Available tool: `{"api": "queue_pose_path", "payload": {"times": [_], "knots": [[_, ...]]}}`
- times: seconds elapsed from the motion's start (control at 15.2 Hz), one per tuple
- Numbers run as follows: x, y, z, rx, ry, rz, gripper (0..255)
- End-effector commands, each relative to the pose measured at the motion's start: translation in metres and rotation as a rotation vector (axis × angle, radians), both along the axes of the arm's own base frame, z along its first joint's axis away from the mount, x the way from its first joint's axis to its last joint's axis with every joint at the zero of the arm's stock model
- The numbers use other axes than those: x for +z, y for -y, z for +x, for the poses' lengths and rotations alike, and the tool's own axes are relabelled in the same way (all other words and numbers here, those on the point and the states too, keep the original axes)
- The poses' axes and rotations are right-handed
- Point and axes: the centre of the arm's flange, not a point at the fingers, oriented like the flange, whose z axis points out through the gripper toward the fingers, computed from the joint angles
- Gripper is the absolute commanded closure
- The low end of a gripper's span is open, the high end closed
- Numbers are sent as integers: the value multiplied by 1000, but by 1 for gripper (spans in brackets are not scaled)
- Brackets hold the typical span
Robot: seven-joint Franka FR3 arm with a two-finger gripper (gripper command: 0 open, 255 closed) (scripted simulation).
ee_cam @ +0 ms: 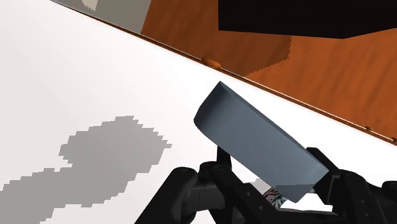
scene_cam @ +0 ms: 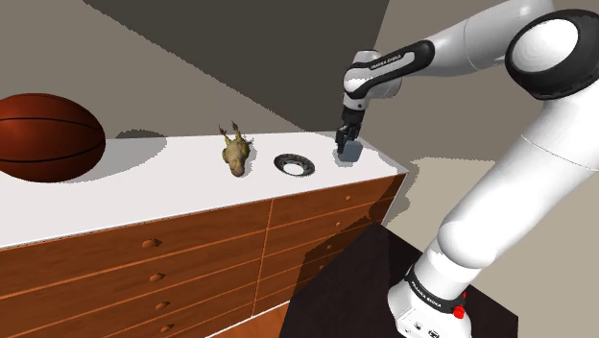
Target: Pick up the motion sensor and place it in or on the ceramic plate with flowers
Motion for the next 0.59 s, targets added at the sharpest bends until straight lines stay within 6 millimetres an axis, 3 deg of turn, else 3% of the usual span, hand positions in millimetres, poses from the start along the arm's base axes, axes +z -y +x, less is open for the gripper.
{"api": "queue_pose_path", "payload": {"times": [0.0, 0.53], "knots": [[4, -13, 15, 0, -1, 0, 255], [7, -77, 99, 0, -1, 0, 255]]}}
